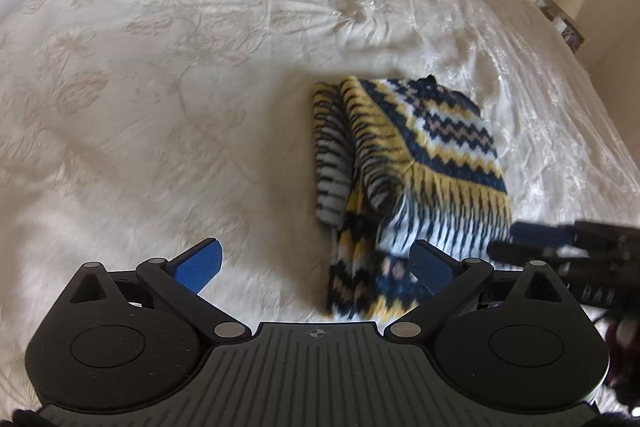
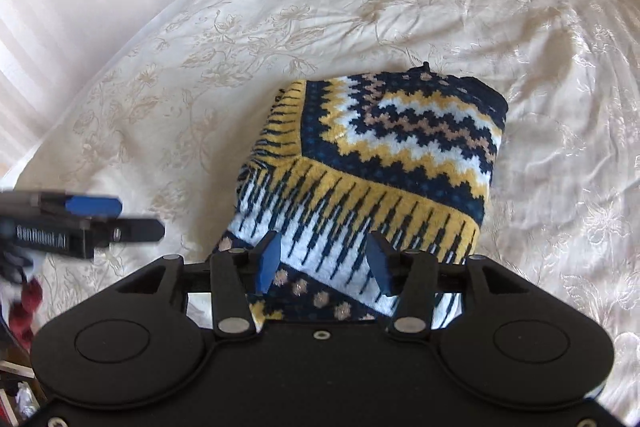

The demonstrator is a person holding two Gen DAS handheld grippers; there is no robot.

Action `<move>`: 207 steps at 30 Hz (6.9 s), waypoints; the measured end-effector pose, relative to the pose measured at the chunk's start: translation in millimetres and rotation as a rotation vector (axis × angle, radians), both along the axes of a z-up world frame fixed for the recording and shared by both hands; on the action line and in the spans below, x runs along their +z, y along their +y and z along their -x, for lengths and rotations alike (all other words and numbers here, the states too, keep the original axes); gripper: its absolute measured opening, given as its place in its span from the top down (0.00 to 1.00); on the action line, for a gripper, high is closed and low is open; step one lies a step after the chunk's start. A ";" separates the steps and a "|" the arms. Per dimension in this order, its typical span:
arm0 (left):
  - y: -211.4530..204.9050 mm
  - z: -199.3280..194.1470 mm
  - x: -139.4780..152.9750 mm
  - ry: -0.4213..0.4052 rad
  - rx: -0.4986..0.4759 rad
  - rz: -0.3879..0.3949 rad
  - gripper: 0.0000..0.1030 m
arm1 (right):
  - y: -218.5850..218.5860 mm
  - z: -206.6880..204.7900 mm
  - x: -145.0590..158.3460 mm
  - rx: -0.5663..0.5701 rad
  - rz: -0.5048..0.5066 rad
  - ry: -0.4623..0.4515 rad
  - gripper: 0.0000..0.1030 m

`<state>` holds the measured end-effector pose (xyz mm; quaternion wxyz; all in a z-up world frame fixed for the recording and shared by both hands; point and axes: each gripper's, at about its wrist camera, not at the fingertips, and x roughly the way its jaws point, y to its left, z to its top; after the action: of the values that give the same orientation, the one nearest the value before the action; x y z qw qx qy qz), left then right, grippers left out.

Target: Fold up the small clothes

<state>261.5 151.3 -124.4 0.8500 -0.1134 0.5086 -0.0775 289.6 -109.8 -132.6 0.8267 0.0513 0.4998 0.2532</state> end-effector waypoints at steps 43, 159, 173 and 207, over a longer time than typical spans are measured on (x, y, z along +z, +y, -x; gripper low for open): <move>-20.9 -66.2 -60.2 0.026 0.029 -0.033 0.85 | -24.0 -71.2 -45.3 -0.110 -0.097 -0.012 0.32; -107.5 173.8 -20.6 -0.094 -0.207 -0.111 0.04 | -69.5 -36.4 -84.1 -0.406 0.130 0.024 0.01; -144.2 235.6 113.5 -0.544 -0.064 -0.290 0.04 | -63.8 37.0 9.7 -0.366 0.027 -0.365 0.01; -186.3 355.7 83.9 -0.064 0.060 -0.248 0.05 | -81.6 164.0 29.0 -0.434 0.107 -0.088 0.01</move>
<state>-94.2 -35.1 -40.5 0.8751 -0.0199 0.4834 0.0079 125.6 -191.4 -103.6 0.8844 0.1026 0.4531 0.0446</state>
